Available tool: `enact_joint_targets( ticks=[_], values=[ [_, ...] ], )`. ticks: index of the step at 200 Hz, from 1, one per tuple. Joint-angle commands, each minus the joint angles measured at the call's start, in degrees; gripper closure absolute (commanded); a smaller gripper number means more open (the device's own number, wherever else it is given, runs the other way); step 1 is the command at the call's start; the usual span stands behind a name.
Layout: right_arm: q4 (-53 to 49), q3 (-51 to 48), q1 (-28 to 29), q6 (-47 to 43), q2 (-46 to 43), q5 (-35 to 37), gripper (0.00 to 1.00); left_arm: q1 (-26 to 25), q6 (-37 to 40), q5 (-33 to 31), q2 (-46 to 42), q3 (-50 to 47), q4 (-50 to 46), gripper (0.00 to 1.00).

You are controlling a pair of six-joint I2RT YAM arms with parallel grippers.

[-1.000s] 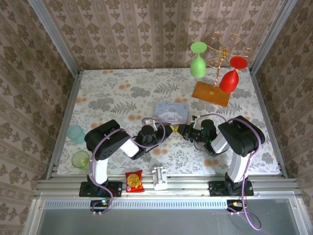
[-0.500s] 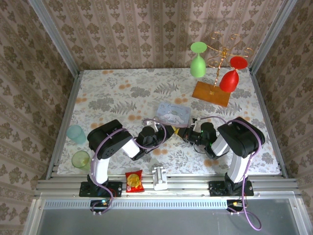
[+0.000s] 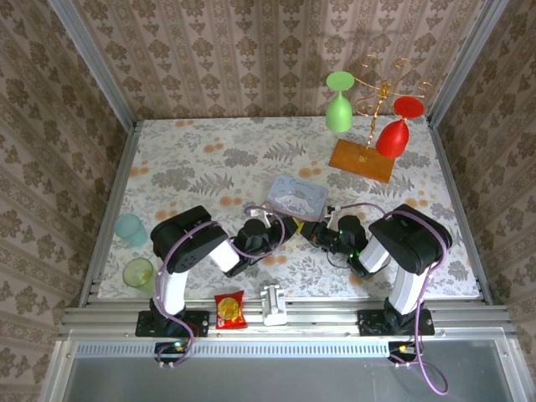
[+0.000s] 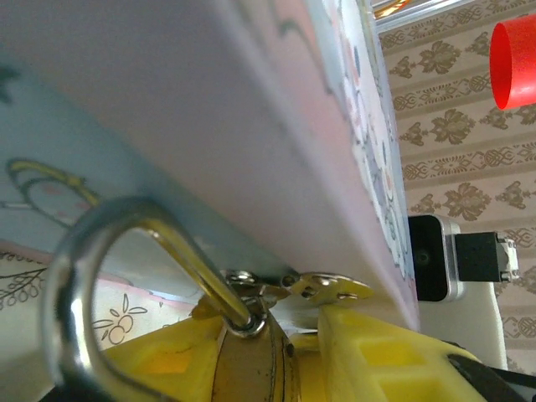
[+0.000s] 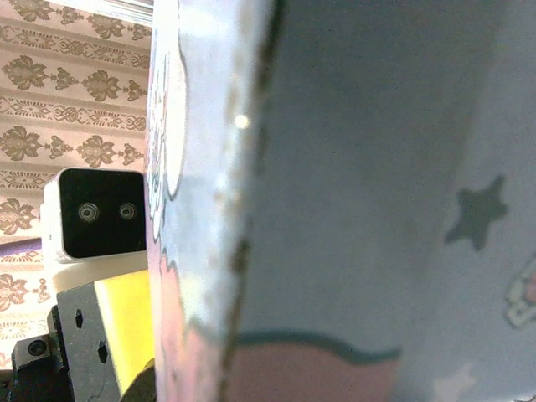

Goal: Unlock the padlock with the key

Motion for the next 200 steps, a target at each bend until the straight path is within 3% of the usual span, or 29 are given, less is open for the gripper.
enact_joint_targets(
  ticks=[1,56,72,89,119,150,200],
  values=[
    [0.29,-0.96,2.37,-0.17,-0.65,-3.30,0.93,-0.61,-1.39,0.06,0.57,0.46,1.69,0.71],
    [-6.21,-1.48,3.12,-3.81,-3.95,-2.76,0.84,-0.25,-1.22,-0.41,0.20,-0.02,1.74,0.70],
    [-6.27,-1.38,3.02,-3.93,-4.31,-3.54,0.79,0.01,-1.07,-0.25,0.02,-0.15,1.68,0.74],
    [-6.11,-2.37,2.74,-3.81,-4.82,-2.51,0.71,0.12,-0.80,-0.37,-0.50,-0.57,1.74,0.85],
    [-8.17,-4.44,-0.55,-4.80,-7.80,-1.40,0.61,0.21,-0.89,-0.65,-1.15,-1.46,1.82,0.92],
    [-18.12,-3.22,-2.24,-8.82,-15.42,0.39,0.58,0.26,-0.80,-0.47,-1.87,-1.79,1.82,0.96],
    [-40.82,2.65,-2.84,-18.42,-27.92,9.16,0.55,0.12,-2.41,0.75,-3.45,-2.25,1.85,0.97]
  ],
)
